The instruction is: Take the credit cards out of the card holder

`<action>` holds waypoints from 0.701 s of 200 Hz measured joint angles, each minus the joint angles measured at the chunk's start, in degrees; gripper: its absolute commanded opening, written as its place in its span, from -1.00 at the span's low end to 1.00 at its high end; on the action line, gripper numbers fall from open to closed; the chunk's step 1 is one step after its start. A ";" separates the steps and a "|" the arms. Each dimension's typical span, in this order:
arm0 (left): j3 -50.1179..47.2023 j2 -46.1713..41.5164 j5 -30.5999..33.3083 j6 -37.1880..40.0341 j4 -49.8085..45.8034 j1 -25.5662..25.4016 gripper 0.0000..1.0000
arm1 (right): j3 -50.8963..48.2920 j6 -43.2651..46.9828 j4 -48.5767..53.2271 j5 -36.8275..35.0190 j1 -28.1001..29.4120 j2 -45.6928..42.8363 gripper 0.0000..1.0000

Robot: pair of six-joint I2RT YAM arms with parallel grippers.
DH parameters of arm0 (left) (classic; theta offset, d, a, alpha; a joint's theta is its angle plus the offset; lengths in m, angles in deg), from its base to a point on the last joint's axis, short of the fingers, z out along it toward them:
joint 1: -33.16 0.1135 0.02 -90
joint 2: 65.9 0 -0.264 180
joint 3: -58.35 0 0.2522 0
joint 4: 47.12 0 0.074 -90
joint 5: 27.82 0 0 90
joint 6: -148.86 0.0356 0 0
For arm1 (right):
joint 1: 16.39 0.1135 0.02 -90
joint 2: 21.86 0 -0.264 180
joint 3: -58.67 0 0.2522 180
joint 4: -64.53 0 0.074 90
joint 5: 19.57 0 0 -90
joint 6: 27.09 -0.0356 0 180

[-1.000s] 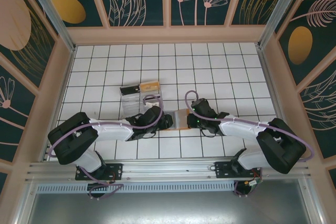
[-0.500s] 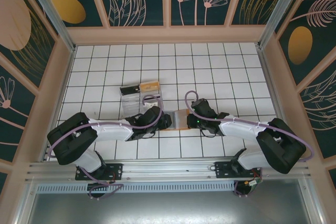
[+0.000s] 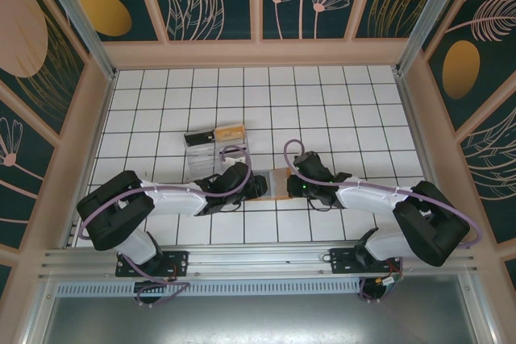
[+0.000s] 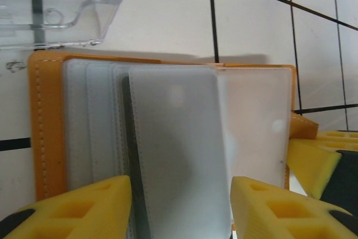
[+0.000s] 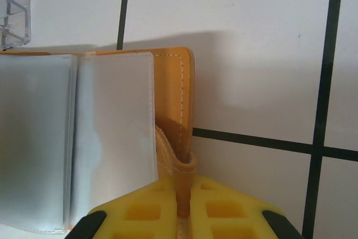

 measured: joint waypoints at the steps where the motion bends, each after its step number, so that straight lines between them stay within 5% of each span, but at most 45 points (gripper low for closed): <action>1: 0.00 0.00 -0.02 0.02 0.07 0.00 0.13 | 0.00 0.00 0.00 0.02 0.00 0.00 -0.74; 45: 0.17 0.07 -1.86 0.31 1.86 0.00 0.57 | -0.02 -0.22 0.00 0.00 0.11 0.02 -0.74; 68: 0.44 0.04 -2.19 0.63 2.97 0.00 0.96 | -0.04 -0.31 0.00 0.02 0.24 0.02 -0.74; 140: 0.66 -0.20 -2.58 1.09 3.52 0.00 0.97 | -0.07 -1.25 -0.17 0.00 0.33 0.07 -0.71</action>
